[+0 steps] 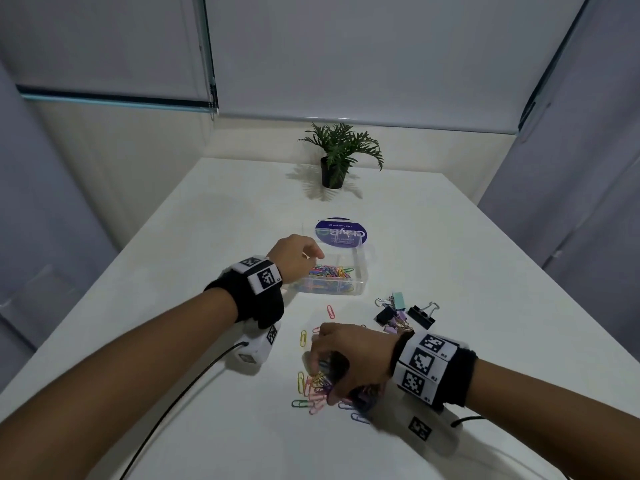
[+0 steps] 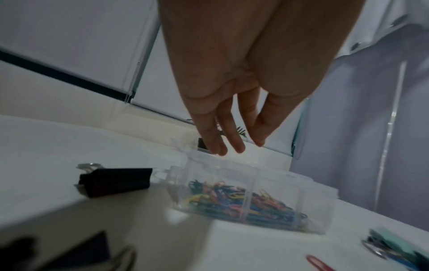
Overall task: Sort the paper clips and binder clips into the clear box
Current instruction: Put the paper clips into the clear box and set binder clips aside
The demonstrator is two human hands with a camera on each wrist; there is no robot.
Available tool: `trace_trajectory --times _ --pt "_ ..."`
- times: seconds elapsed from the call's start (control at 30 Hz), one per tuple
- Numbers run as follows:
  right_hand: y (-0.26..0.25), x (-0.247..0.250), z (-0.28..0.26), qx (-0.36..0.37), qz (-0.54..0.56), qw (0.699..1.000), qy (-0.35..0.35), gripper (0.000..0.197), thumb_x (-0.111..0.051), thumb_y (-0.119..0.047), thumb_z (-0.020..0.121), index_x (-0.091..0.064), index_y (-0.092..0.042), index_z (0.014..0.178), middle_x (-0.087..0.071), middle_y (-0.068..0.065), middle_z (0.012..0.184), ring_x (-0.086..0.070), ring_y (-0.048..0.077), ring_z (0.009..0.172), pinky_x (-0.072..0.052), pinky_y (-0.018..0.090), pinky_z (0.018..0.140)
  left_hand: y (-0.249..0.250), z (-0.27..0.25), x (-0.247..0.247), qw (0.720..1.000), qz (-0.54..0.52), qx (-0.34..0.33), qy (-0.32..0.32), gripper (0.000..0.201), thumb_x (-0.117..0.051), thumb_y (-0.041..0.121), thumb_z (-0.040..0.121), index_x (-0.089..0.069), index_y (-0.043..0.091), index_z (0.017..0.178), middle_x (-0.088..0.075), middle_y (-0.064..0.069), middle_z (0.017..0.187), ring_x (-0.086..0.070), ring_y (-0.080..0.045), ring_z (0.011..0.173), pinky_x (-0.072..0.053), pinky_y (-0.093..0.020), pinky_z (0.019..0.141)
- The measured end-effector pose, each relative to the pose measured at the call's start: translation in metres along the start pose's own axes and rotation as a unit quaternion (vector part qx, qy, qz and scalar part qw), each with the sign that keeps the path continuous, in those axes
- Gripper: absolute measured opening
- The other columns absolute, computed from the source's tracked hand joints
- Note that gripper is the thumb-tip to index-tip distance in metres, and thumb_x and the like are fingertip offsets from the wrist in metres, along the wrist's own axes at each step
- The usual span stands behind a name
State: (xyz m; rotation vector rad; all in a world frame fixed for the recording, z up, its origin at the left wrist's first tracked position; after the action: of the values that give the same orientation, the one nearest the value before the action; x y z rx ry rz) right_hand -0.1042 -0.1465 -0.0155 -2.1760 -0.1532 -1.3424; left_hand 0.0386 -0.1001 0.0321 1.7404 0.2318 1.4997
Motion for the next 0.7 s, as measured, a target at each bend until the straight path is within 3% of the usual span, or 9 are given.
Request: trace_trajectory --times 0.1,0.2,0.27,0.4,0.47,0.6,0.7 --pt "0.002 0.001 -0.004 0.007 0.002 1.000 0.000 0.035 -0.075 -0.019 0.071 -0.063 -0.020 0.105 -0.046 -0.005 0.093 -0.045 0.012 0.084 -0.035 0.018 0.070 0.009 -0.018 -0.003 0.999 0.004 -0.030 -0.018 0.018 -0.055 0.007 0.086 -0.069 0.012 0.097 -0.070 -0.006 0.103 -0.057 -0.013 0.081 -0.042 -0.019 0.072" --pt "0.008 0.001 -0.008 -0.014 0.022 1.000 0.007 0.026 -0.068 -0.010 0.073 -0.067 -0.019 0.098 -0.049 -0.008 0.091 -0.053 0.014 0.084 -0.042 0.022 0.076 0.013 -0.045 -0.019 0.991 0.031 -0.051 -0.123 0.016 -0.059 0.013 0.087 -0.067 0.015 0.101 -0.066 0.000 0.096 -0.057 -0.004 0.072 -0.048 -0.018 0.065" --pt "0.010 0.002 -0.011 -0.027 0.015 0.999 0.013 0.023 -0.068 -0.009 0.071 -0.068 -0.018 0.092 -0.053 -0.006 0.091 -0.058 0.019 0.088 -0.045 0.027 0.079 0.012 -0.066 -0.034 0.972 0.091 -0.062 -0.209 0.027 -0.066 0.023 0.084 -0.062 0.018 0.110 -0.063 0.000 0.104 -0.057 -0.007 0.079 -0.049 -0.022 0.074" --pt "0.012 0.004 -0.011 -0.041 -0.008 0.999 0.028 0.016 -0.072 -0.010 0.067 -0.070 -0.012 0.083 -0.057 -0.002 0.085 -0.055 0.016 0.078 -0.042 0.020 0.066 -0.004 -0.098 -0.055 0.923 0.218 -0.058 -0.311 0.092 -0.081 0.046 0.063 -0.032 0.023 0.138 -0.040 -0.001 0.129 -0.045 -0.015 0.114 -0.040 -0.032 0.104" --pt "0.017 0.006 -0.010 -0.052 -0.011 0.998 0.035 0.012 -0.068 -0.006 0.068 -0.070 -0.009 0.079 -0.057 -0.003 0.078 -0.053 0.012 0.073 -0.039 0.014 0.062 -0.009 -0.107 -0.058 0.910 0.270 -0.068 -0.307 0.111 -0.081 0.055 0.056 -0.020 0.022 0.142 -0.033 -0.001 0.128 -0.035 -0.018 0.122 -0.036 -0.037 0.109" --pt "0.031 0.018 -0.006 -0.082 -0.009 0.995 0.055 0.012 -0.065 -0.003 0.068 -0.072 -0.009 0.077 -0.069 0.006 0.078 -0.055 0.011 0.069 -0.050 0.024 0.070 -0.010 -0.123 -0.065 0.918 0.286 -0.078 -0.262 0.120 -0.079 0.061 0.051 -0.015 0.019 0.143 -0.026 0.000 0.129 -0.026 -0.019 0.122 -0.033 -0.038 0.110" --pt "0.043 0.035 -0.005 -0.109 -0.001 0.991 0.080 0.014 -0.068 -0.003 0.068 -0.072 -0.008 0.079 -0.070 0.004 0.076 -0.054 0.008 0.060 -0.045 0.014 0.060 -0.004 -0.133 -0.069 0.934 0.256 -0.079 -0.238 0.115 -0.077 0.062 0.053 -0.018 0.019 0.142 -0.026 0.002 0.128 -0.026 -0.017 0.122 -0.037 -0.038 0.107"
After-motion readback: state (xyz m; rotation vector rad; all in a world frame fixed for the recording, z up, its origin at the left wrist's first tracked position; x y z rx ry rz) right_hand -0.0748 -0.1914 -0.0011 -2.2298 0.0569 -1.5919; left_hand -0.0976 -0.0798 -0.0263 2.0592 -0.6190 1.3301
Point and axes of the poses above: each hand's wrist, its own z-axis towards the middle knuckle, its own x-axis out of the back of the hand, y = z × x, the point moved 8 cm from there along z, towards the middle knuckle
